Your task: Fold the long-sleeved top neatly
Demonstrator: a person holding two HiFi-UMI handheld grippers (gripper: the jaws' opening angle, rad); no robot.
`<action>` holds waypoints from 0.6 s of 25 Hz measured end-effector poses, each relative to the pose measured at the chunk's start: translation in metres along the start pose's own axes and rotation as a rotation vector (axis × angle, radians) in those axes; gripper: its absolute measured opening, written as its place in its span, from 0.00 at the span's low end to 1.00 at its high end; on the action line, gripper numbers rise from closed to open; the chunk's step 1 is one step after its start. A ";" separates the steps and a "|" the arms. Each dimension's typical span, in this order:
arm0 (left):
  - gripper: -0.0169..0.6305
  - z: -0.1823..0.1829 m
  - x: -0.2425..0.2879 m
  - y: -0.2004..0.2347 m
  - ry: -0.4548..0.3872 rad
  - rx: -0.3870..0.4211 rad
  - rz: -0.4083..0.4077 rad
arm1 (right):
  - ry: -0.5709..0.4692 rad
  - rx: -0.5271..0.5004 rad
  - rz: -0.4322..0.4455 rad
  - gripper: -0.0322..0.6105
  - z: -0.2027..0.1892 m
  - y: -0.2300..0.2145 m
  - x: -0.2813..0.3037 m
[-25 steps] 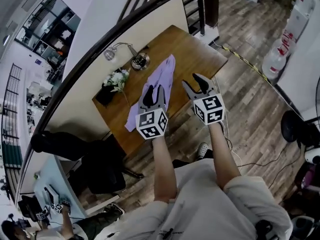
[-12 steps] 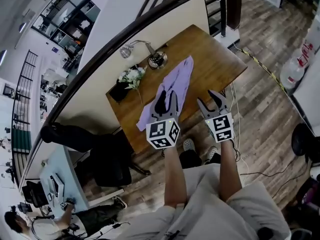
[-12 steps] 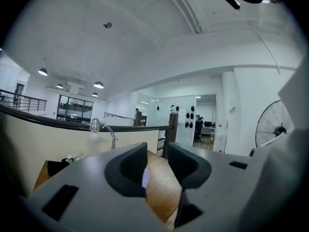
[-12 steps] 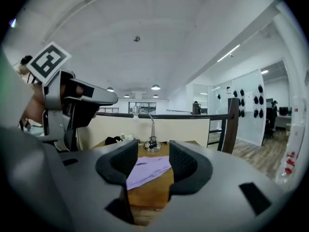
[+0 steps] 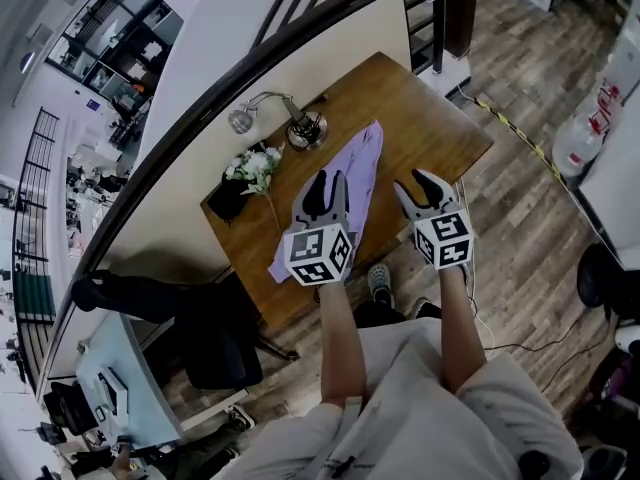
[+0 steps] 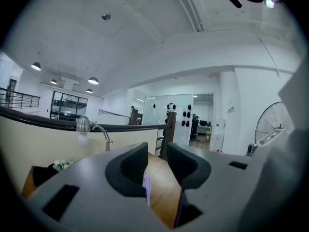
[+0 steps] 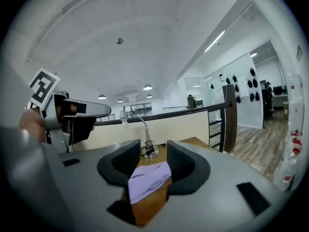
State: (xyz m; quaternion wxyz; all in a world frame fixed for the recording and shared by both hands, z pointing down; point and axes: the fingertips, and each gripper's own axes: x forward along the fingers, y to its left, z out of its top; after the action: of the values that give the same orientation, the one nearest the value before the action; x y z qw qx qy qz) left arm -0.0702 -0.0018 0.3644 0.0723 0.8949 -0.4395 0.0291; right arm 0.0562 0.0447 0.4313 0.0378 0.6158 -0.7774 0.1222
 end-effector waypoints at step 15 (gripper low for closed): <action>0.23 0.009 0.093 0.088 0.012 0.017 -0.061 | 0.082 0.027 -0.139 0.33 0.010 -0.051 0.128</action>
State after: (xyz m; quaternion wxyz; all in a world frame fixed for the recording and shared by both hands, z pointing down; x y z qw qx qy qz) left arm -0.0826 -0.1293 0.3758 0.0682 0.9082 -0.4112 0.0362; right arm 0.0760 -0.0895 0.4552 0.0695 0.6633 -0.7288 0.1549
